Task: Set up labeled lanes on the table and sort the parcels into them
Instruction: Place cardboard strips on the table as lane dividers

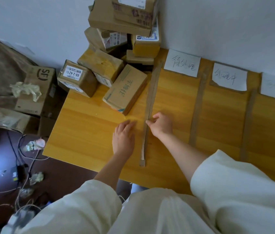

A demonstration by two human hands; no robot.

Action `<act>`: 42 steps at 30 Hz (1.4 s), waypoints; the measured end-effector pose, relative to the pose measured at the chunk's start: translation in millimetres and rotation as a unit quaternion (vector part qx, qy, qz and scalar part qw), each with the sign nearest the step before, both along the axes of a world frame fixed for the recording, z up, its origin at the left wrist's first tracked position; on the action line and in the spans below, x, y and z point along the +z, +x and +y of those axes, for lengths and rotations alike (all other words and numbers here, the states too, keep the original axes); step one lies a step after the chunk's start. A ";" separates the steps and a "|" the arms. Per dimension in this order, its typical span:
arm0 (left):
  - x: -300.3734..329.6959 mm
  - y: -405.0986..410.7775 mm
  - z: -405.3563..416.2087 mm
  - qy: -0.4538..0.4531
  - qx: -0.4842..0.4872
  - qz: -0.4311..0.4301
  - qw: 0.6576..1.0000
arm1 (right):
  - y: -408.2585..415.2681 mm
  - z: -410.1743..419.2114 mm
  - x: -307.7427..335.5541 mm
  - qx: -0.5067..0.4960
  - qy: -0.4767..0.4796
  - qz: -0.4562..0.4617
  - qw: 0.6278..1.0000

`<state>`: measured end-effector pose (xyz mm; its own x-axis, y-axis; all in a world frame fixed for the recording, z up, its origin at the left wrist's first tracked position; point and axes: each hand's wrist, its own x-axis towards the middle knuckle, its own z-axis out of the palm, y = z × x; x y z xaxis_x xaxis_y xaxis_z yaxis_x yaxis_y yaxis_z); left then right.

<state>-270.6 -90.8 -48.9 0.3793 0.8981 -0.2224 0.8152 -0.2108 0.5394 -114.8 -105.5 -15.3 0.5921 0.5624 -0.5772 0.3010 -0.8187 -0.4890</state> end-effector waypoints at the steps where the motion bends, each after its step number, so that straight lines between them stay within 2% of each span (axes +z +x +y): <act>1: -2.3 -0.3 5.6 0.003 -0.018 0.001 1.000 | -0.9 6.1 -0.7 -0.011 -0.003 -0.006 1.000; 5: -6.5 -0.4 17.8 -0.001 -0.046 0.013 0.999 | -4.3 24.2 -2.8 -0.039 -0.020 -0.022 0.999; 11: -8.6 -1.8 19.0 0.001 -0.037 0.002 0.999 | -7.1 32.3 -8.5 -0.042 -0.035 -0.034 0.998; 29: -2.0 3.5 20.3 -0.015 -0.042 0.036 0.998 | 1.2 19.6 -13.1 -0.111 0.027 0.057 0.992; 33: 0.4 10.5 15.1 -0.008 -0.039 0.019 0.999 | 1.4 15.0 -9.0 -0.114 0.058 0.067 0.990; 37: 2.1 22.2 7.8 0.000 -0.080 0.005 0.997 | 3.9 4.5 -2.7 -0.115 0.089 0.066 0.987; 42: 5.8 29.8 2.9 -0.019 -0.126 0.059 0.990 | 11.1 -13.9 7.9 -0.126 0.118 0.065 0.983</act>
<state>-240.8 -88.0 -43.1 0.5599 0.7684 -0.3100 0.7969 -0.3970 0.4553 -103.7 -119.4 -7.4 0.6597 0.5346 -0.5282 0.0256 -0.7184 -0.6952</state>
